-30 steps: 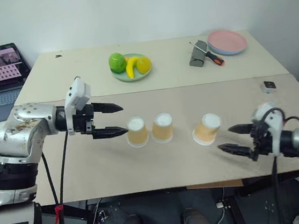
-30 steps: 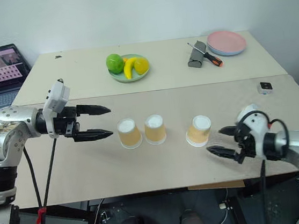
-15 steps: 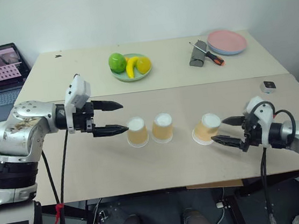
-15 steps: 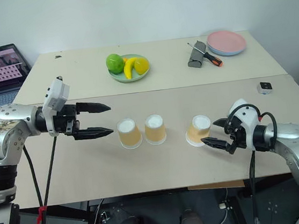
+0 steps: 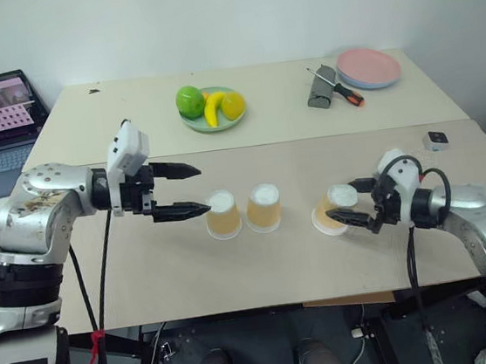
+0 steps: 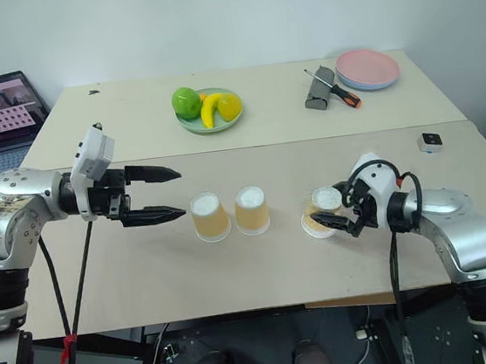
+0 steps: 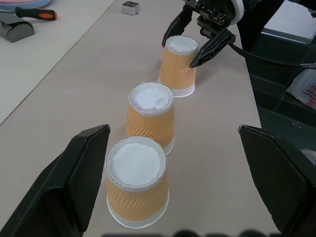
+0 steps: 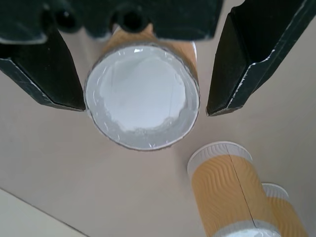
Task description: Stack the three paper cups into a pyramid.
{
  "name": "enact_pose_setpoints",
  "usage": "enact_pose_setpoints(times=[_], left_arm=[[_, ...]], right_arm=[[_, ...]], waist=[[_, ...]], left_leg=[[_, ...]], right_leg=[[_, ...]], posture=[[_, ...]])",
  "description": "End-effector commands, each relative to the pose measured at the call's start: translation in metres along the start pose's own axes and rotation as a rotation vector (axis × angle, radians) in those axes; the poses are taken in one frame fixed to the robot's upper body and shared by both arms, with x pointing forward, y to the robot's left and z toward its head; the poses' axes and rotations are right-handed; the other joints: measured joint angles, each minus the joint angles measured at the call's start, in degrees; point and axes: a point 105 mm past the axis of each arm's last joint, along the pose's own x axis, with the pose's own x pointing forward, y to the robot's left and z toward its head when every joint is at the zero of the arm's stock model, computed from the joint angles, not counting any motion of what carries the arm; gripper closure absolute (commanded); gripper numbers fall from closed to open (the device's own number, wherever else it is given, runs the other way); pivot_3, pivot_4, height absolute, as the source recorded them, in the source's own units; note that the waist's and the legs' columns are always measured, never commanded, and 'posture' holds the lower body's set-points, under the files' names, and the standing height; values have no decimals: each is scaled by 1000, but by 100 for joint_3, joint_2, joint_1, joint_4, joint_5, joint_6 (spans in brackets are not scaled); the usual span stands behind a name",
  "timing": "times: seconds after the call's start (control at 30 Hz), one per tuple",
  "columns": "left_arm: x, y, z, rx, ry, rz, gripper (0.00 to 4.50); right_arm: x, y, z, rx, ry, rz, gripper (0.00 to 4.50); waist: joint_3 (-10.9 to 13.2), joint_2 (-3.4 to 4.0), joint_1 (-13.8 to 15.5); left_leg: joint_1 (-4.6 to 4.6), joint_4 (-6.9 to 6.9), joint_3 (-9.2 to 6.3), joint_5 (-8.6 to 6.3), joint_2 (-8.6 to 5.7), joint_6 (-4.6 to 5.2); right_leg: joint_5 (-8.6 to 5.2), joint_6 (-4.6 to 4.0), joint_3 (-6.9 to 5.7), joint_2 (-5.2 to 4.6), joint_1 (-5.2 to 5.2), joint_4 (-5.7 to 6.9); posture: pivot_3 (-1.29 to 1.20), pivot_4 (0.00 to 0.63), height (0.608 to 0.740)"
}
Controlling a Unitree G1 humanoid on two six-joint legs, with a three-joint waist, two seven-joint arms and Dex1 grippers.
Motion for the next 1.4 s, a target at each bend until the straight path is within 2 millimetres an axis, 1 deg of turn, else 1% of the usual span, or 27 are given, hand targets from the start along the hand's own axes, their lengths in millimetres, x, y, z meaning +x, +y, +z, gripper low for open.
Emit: enact_pose_setpoints(times=[0.03,0.2,0.27,0.3,0.33,0.37,0.4,0.43,0.57,0.63,0.7,0.77,0.83,0.93,1.0,1.1,1.17,1.27,1.33,1.4], left_arm=[[-2,1,9,40,-10,9,42],[-2,2,7,43,-2,14,42],[-2,2,8,42,-5,12,0],[-2,3,8,41,-6,13,0],[-1,3,7,41,-7,13,0],[-1,3,7,40,-7,14,0],[-1,4,7,40,-7,17,0],[-1,4,7,41,-7,19,0],[0,4,6,39,-5,19,0],[0,3,3,36,3,20,0],[-2,3,-1,30,15,19,0],[-2,3,-2,23,13,23,0],[0,3,-2,22,9,24,0],[4,1,-3,26,5,15,0],[6,0,-3,22,-5,9,0],[7,2,-3,16,-19,20,0],[6,2,-3,16,-20,26,0],[6,0,-4,15,-20,30,0],[5,-1,-4,14,-20,31,0],[5,-2,-3,12,-21,34,0]], right_arm=[[-2,-3,11,-42,-30,-8,0],[-1,-3,9,-36,-23,-2,0],[-1,-3,9,-35,-23,-2,502],[-1,-3,9,-35,-24,-2,622],[-1,-4,9,-35,-25,-2,1002],[-1,-4,9,-35,-25,-3,1267],[-1,-4,9,-37,-25,-8,1693],[-1,-5,10,-39,-24,-10,1746],[0,-2,14,-57,-32,7,1746],[3,1,24,-84,-53,22,1746],[4,4,47,-127,-102,60,1746],[4,7,78,-170,-170,110,1746],[1,9,100,-208,-206,168,1746],[-2,17,120,-257,-205,293,1746],[1,20,125,-300,-168,370,1746],[12,25,132,-340,-138,469,1746],[24,30,135,-349,-128,524,1746],[44,34,133,-378,-103,570,1746],[58,41,138,-388,-106,604,1746],[66,47,143,-411,-107,636,1746]], waist=[[0,0,0],[0,0,0],[0,0,0],[0,0,0],[0,0,-1],[0,0,-1],[0,0,0],[0,0,0],[0,0,0],[0,0,-5],[1,1,-23],[2,3,-36],[9,15,-39],[10,15,-6],[10,15,12],[10,15,5],[10,15,-11],[10,15,-50],[11,16,-61],[12,18,-79]], left_leg=[[0,0,0,0,0,0],[0,0,1,0,0,0],[0,0,0,0,0,0],[0,0,0,0,0,0],[0,0,1,0,0,0],[0,0,0,0,0,0],[0,0,0,0,0,0],[0,0,0,0,0,0],[0,0,0,0,0,0],[0,0,1,0,0,0],[0,0,1,0,0,0],[1,0,2,0,1,0],[0,-1,1,0,2,0],[0,-4,-3,0,6,0],[-4,-3,-3,0,5,0],[-4,7,2,0,2,0],[-2,6,1,0,4,0],[-1,2,0,0,8,0],[-2,1,-1,0,9,0],[-4,1,0,0,8,-1]], right_leg=[[0,0,0,0,0,0],[0,0,0,0,0,0],[0,0,0,0,0,1],[0,0,0,0,0,1],[0,0,0,0,0,0],[0,0,0,0,0,1],[0,0,0,0,0,1],[0,0,0,0,0,1],[0,0,0,0,0,1],[0,0,0,0,-1,1],[0,0,0,0,-1,1],[0,0,1,1,-4,4],[0,-1,3,3,-7,5],[0,-1,0,6,-6,2],[0,-1,-1,5,-5,-3],[0,-1,0,2,-4,-1],[0,-1,0,3,-6,4],[0,-1,0,8,-10,6],[0,-1,0,9,-13,5],[1,-1,3,9,-17,7]], posture=[[0,150,740],[0,150,740],[0,150,740],[0,150,740],[0,150,740],[0,150,740],[0,150,740],[0,150,740],[0,150,740],[0,150,740],[0,150,740],[0,150,740],[0,150,740],[0,150,740],[0,150,740],[0,150,740],[0,150,740],[0,150,740],[0,150,740],[0,150,740]])
